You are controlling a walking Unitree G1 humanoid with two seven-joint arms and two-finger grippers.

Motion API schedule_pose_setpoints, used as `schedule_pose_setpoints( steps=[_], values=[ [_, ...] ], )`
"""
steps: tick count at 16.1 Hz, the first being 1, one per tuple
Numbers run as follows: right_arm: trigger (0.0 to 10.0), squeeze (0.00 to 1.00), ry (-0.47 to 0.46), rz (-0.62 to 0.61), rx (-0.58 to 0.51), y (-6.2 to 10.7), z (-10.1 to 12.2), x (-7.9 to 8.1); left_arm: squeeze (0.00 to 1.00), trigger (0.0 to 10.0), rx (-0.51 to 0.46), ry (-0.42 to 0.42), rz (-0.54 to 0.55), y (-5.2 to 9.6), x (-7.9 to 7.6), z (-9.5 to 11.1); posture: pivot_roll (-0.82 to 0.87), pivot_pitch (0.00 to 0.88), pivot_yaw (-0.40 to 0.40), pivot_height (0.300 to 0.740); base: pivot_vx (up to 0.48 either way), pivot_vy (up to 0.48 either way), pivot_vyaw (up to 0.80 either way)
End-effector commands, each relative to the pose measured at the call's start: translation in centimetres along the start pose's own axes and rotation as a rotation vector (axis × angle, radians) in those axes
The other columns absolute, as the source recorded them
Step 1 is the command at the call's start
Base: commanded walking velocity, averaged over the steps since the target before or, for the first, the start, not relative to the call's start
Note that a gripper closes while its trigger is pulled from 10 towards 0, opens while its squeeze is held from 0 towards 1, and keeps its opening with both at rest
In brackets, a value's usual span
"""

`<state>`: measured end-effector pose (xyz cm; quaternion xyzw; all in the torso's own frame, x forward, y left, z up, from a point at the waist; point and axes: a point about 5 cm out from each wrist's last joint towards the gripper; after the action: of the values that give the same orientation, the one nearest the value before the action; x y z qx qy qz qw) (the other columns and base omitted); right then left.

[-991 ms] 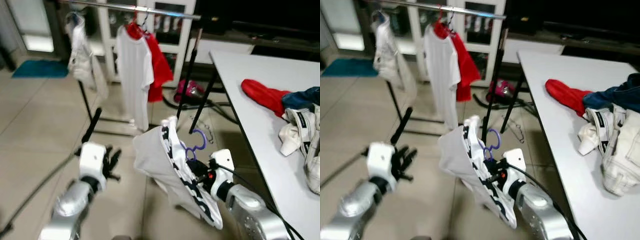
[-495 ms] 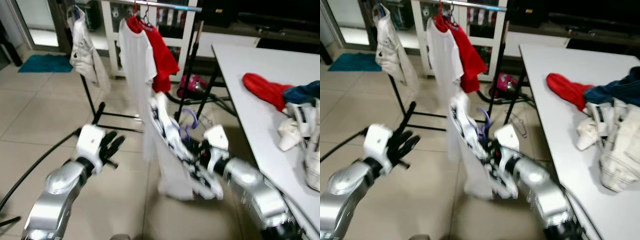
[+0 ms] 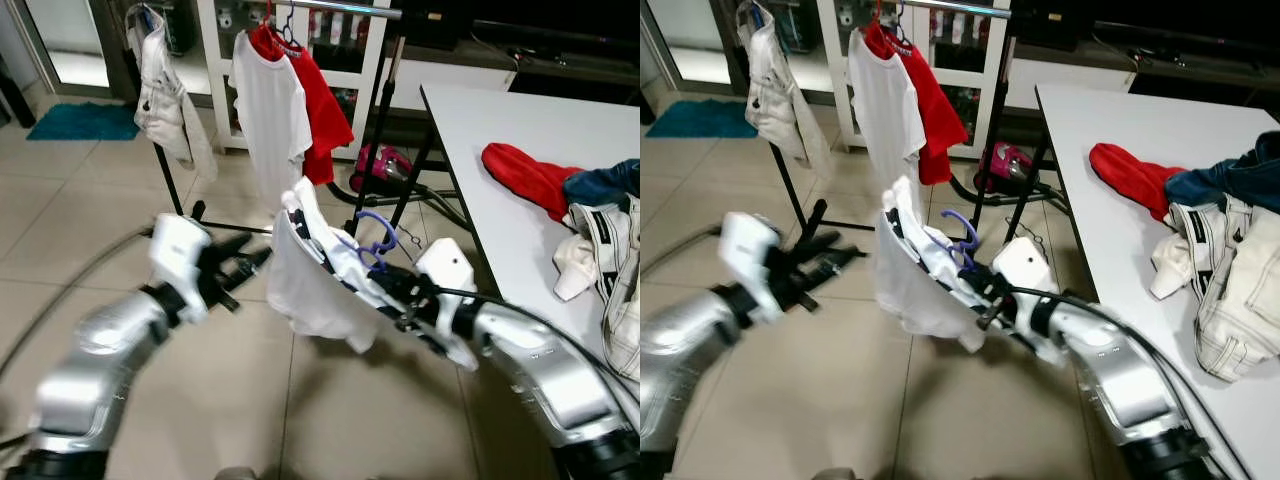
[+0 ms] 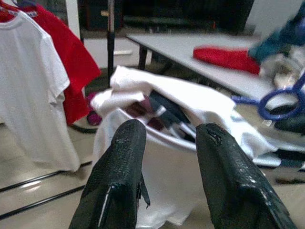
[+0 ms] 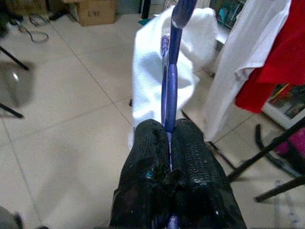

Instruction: Hang hanger

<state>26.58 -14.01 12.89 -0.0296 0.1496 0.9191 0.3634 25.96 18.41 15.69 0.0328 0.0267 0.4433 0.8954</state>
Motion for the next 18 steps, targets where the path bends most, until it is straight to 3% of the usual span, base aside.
schedule_pose_setpoints(
  steps=[1, 3, 5, 6, 7, 8, 11, 12, 14, 15, 17, 18],
  values=[
    [10.0, 0.0, 0.044, -0.008, -0.058, 0.4, 1.6, -0.5, 1.0, 10.0, -0.013, 0.038, -0.037, 0.0, -0.1, 0.4, 0.14, 0.0, -0.095, 0.74, 0.0, 0.0, 0.0],
    [10.0, 0.0, 0.104, 0.026, -0.076, 0.3, 2.3, -0.1, 1.0, 10.0, -0.033, 0.087, -0.02, -0.3, 0.3, 0.5, 0.15, 0.0, -0.096, 0.74, 0.0, 0.0, 0.0],
    [10.0, 0.0, 0.135, 0.068, -0.087, 0.3, 2.6, 0.4, 1.0, 10.0, -0.002, 0.045, -0.016, -0.3, 0.9, 0.6, 0.14, 0.0, -0.09, 0.74, 0.0, 0.0, 0.0],
    [10.0, 0.0, 0.147, 0.088, -0.091, 0.4, 2.7, 0.6, 0.64, 10.0, 0.009, 0.011, 0.004, 0.0, 1.8, 0.8, 0.14, 0.0, -0.087, 0.74, 0.0, 0.0, 0.0],
    [10.0, 0.0, 0.147, 0.094, -0.091, 0.5, 2.7, 0.6, 0.02, 10.0, 0.012, -0.018, 0.022, 0.2, 2.5, 1.1, 0.14, 0.0, -0.083, 0.74, 0.0, 0.0, 0.0],
    [10.0, 0.0, 0.167, 0.087, -0.071, 0.8, 2.6, 0.2, 0.0, 10.0, 0.017, -0.104, 0.039, 0.9, 4.1, 2.0, 0.13, 0.0, -0.081, 0.74, 0.0, 0.0, 0.0],
    [10.0, 0.0, 0.176, 0.095, -0.073, 1.3, 2.9, -0.3, 0.0, 10.0, 0.023, -0.175, -0.018, 1.4, 5.3, 3.3, 0.13, 0.0, -0.074, 0.74, 0.0, 0.0, 0.0],
    [10.0, 0.0, 0.173, 0.106, -0.078, 1.5, 3.1, -0.4, 1.0, 10.0, 0.032, -0.16, -0.084, 1.7, 5.4, 3.5, 0.12, 0.0, -0.069, 0.74, 0.0, 0.0, 0.0],
    [10.0, 0.0, 0.144, 0.127, -0.095, 1.8, 3.3, -0.4, 1.0, 10.0, 0.046, -0.141, -0.134, 2.2, 5.7, 3.4, 0.11, 0.0, -0.064, 0.74, 0.0, 0.0, 0.0],
    [10.0, 0.0, 0.073, 0.176, -0.127, 2.3, 3.7, -0.3, 1.0, 10.0, 0.115, -0.179, -0.12, 3.1, 6.5, 2.5, 0.11, 0.0, -0.065, 0.74, 0.0, 0.0, 0.0],
    [10.0, 0.0, 0.029, 0.212, -0.157, 2.8, 4.2, -0.3, 1.0, 10.0, 0.169, -0.207, -0.103, 3.8, 7.1, 1.5, 0.11, 0.0, -0.065, 0.74, 0.0, 0.0, 0.0],
    [10.0, 0.0, 0.014, 0.235, -0.176, 3.1, 4.5, -0.3, 0.4, 10.0, 0.167, -0.227, -0.063, 3.9, 7.7, 1.2, 0.11, 0.0, -0.069, 0.74, 0.0, 0.0, 0.0]
  ],
)
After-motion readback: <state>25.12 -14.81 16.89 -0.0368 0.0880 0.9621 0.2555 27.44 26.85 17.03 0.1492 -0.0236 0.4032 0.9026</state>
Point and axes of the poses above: a point about 5 cm out from each wrist's last joint towards the gripper, its own y axis pointing back from the gripper into the wrist, its own z axis along the axis of the wrist's last joint, x = y × z, and after that the axes turned 1 degree about -y, right-handed
